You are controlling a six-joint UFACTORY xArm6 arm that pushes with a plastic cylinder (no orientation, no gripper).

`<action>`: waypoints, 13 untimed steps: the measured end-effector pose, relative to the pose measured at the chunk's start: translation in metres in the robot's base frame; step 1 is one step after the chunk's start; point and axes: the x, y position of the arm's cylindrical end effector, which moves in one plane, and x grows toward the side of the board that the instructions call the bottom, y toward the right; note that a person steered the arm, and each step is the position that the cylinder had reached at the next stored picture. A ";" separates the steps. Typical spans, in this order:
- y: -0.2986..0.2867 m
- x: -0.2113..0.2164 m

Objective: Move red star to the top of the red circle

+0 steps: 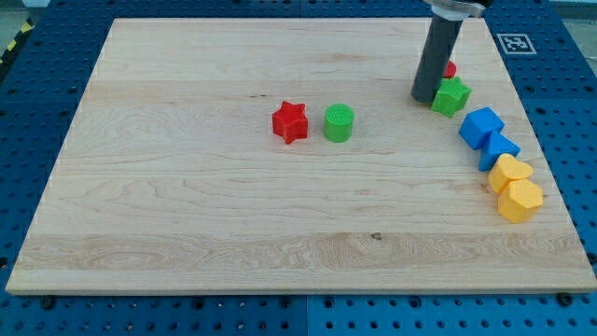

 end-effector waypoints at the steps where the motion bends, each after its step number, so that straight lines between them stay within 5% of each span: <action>1: 0.013 0.004; 2: 0.008 0.014; 7: -0.251 0.033; 9: -0.233 0.106; 13: -0.161 0.060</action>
